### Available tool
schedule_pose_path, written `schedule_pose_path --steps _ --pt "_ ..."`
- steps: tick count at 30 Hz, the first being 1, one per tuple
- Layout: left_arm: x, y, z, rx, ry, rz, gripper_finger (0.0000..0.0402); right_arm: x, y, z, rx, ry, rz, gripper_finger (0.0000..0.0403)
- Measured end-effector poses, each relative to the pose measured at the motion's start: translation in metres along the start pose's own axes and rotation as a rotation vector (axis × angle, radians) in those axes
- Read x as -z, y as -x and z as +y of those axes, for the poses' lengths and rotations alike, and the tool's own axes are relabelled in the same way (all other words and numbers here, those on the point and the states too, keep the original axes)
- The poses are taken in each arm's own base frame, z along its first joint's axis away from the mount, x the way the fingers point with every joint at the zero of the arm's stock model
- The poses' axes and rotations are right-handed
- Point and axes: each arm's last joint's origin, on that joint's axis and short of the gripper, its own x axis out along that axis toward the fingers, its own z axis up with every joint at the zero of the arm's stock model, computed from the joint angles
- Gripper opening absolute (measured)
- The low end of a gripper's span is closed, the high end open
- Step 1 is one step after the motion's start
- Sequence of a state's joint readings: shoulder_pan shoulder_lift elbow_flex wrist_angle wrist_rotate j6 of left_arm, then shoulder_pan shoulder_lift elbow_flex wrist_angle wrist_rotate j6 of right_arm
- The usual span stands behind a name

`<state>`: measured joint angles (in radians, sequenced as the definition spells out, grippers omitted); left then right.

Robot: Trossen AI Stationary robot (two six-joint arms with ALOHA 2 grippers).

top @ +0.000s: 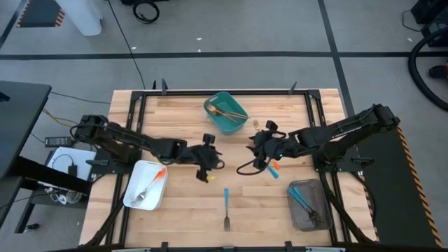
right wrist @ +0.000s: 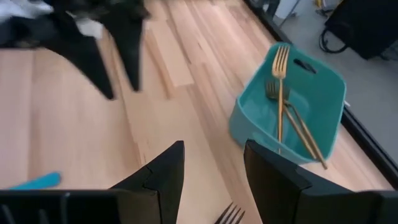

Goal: Sort silverware by color (type)
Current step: Put the orange fork into the white bin

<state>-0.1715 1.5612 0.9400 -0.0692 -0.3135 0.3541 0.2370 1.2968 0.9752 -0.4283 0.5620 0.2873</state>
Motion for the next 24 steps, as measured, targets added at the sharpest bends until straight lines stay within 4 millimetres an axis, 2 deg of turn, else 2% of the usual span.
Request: schedule_pose_path --steps 4,12,14,21,24 --pt "0.01 -0.001 -0.019 0.021 -0.039 -0.042 0.0142 0.008 -0.016 0.009 0.003 0.035 0.056 0.017" --pt "0.015 0.011 -0.035 0.053 -0.041 -0.086 0.0142 0.023 -0.039 0.037 -0.098 0.053 0.13 0.0169" --pt "0.013 0.016 -0.04 0.072 -0.042 -0.143 0.0142 0.026 -0.042 0.044 -0.116 0.06 0.129 0.0169" --pt "0.022 0.024 -0.058 0.184 -0.019 -0.364 0.0142 0.019 -0.045 0.063 -0.142 0.056 0.113 0.0169" --pt "0.024 0.024 -0.06 0.18 -0.043 -0.383 0.0142 0.011 -0.046 0.066 -0.133 0.052 0.098 0.0169"
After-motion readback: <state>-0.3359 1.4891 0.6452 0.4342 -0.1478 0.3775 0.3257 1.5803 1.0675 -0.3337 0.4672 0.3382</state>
